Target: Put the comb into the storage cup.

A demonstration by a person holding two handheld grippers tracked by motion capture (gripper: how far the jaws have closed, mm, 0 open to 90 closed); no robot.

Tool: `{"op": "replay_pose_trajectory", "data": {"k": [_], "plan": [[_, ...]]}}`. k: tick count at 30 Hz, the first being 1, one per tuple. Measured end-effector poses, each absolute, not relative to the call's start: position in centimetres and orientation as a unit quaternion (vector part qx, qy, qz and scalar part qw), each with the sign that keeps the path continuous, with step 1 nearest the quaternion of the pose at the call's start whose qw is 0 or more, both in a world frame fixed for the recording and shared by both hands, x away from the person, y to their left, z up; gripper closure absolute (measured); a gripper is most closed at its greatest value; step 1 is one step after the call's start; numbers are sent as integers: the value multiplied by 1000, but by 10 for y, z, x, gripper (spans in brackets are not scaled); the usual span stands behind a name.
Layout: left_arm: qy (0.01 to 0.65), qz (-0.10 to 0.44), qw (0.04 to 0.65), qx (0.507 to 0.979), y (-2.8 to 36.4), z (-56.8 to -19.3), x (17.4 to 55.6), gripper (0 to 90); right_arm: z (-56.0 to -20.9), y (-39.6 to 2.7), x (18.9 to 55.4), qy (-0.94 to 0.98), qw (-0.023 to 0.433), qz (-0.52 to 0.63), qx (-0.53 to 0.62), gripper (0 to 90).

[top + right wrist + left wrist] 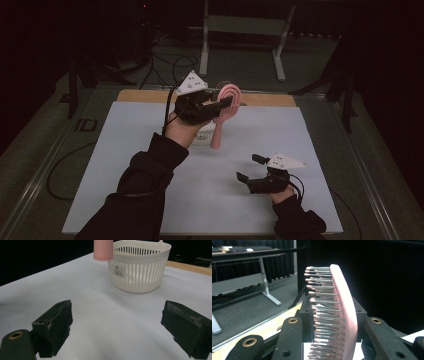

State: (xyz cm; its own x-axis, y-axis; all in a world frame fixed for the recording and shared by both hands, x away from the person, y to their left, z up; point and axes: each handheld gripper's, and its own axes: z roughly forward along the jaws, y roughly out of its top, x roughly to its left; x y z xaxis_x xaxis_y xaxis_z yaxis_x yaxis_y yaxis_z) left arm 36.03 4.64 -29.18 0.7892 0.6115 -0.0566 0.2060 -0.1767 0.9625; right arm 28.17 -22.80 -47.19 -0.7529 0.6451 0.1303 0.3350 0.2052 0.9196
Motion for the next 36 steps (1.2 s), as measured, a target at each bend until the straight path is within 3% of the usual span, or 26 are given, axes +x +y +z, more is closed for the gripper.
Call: {"op": "replay_pose_trajectory", "data": {"k": [18, 36], "plan": [[245, 209, 586, 743, 70, -294, 381, 656, -473, -227, 284, 763, 145, 543, 320, 112], [211, 299, 574, 732, 84, -310, 407, 657, -472, -225, 283, 765, 141, 545, 314, 112]]}}
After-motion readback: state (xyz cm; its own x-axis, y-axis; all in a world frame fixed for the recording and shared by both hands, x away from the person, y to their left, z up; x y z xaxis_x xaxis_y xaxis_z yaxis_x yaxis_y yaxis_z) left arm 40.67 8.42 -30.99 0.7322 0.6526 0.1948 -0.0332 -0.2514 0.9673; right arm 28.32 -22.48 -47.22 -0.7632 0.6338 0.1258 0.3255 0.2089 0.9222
